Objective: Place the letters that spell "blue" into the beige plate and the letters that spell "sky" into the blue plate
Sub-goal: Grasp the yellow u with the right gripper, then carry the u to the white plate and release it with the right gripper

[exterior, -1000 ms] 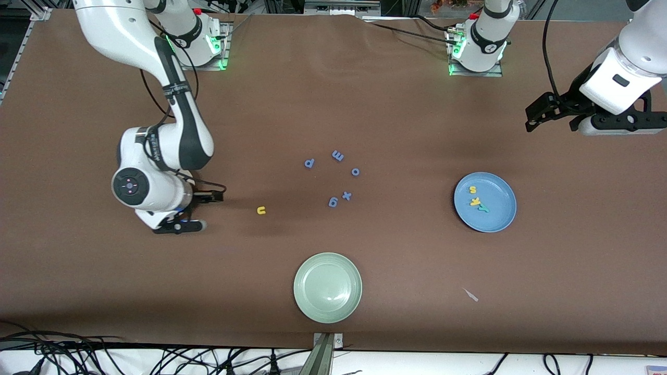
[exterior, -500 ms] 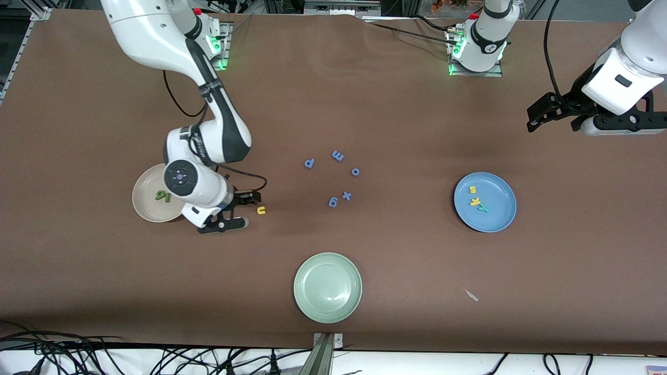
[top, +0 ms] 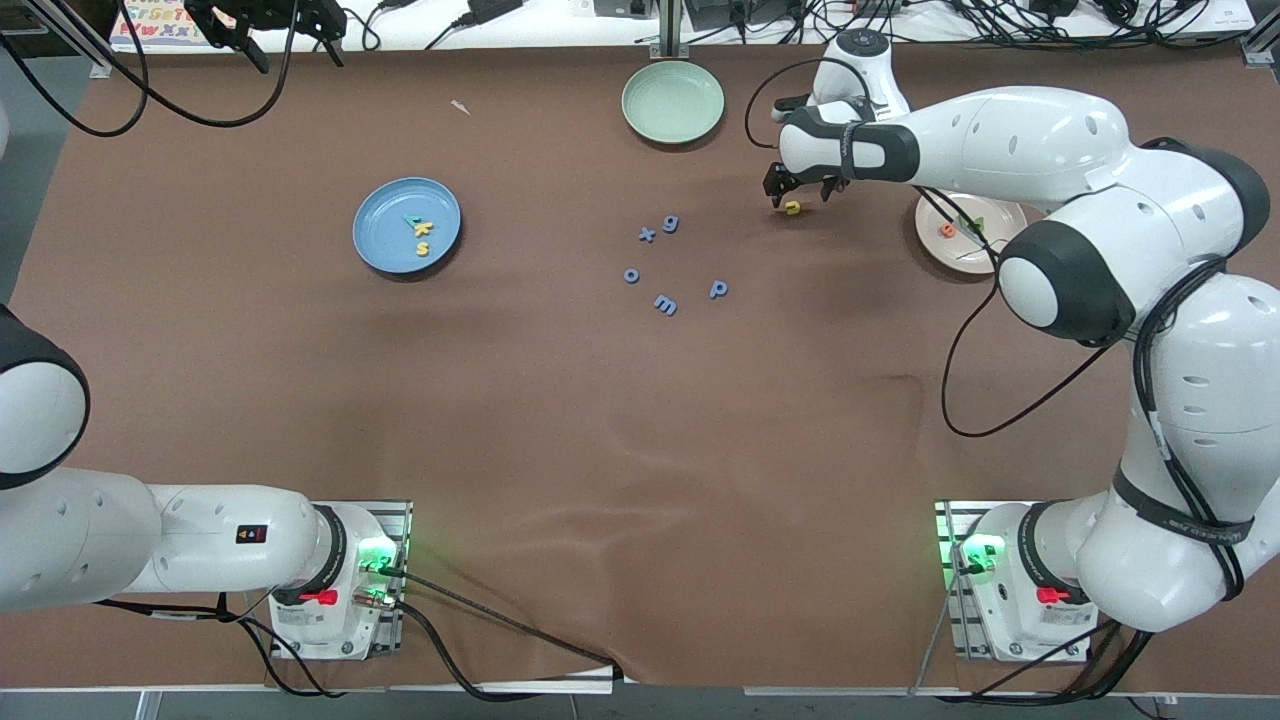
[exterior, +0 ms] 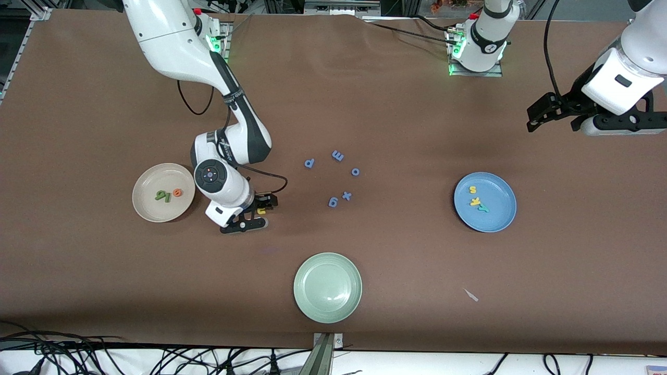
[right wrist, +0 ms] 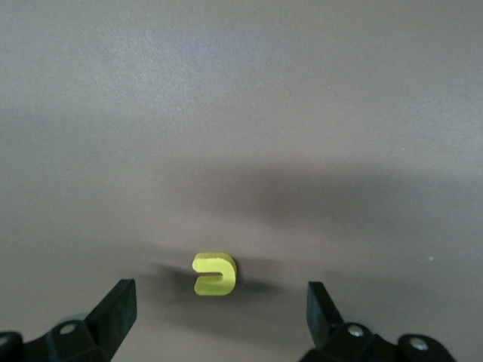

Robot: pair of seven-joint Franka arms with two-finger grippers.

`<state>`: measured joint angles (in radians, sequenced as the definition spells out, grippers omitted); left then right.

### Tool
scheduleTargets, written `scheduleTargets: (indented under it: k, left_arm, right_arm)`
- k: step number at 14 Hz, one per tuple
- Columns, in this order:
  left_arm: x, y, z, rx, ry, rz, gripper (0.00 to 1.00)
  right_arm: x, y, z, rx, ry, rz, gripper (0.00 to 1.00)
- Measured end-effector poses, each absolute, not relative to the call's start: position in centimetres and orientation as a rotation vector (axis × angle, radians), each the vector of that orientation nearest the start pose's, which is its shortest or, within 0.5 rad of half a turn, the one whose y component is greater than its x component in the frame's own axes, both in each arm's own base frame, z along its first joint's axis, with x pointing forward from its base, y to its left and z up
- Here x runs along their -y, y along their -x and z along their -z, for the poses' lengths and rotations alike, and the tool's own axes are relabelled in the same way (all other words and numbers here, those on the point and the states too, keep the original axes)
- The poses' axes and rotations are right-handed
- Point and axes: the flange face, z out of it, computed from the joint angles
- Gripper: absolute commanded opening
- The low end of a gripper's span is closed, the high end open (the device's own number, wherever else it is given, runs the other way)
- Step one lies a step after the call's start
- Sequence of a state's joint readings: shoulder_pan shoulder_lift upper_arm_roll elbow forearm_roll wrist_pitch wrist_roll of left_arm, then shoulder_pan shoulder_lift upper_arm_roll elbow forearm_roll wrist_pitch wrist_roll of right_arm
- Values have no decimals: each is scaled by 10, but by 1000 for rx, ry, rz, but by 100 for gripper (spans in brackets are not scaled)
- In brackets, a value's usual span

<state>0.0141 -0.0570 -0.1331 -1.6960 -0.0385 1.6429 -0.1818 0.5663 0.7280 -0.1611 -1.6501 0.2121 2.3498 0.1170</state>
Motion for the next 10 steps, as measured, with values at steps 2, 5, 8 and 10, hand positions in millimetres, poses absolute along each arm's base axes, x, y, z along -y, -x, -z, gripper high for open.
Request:
scheduleTargets:
  k: [2, 5, 8, 10]
  left_arm:
    - [70, -537, -602, 103, 3171, -2, 100]
    - [70, -537, -602, 103, 3171, -2, 100]
    - [70, -537, -602, 103, 3171, -3, 100]
    - [70, -537, -602, 103, 3171, -3, 100]
  right_arm:
    - [-283, -618, -181, 275, 3093, -8, 84]
    - [-287, -612, -173, 265, 3096, 9, 70]
    - [-287, -613, -175, 250, 3097, 16, 52]
    - [-287, -613, -175, 249, 3096, 17, 44]
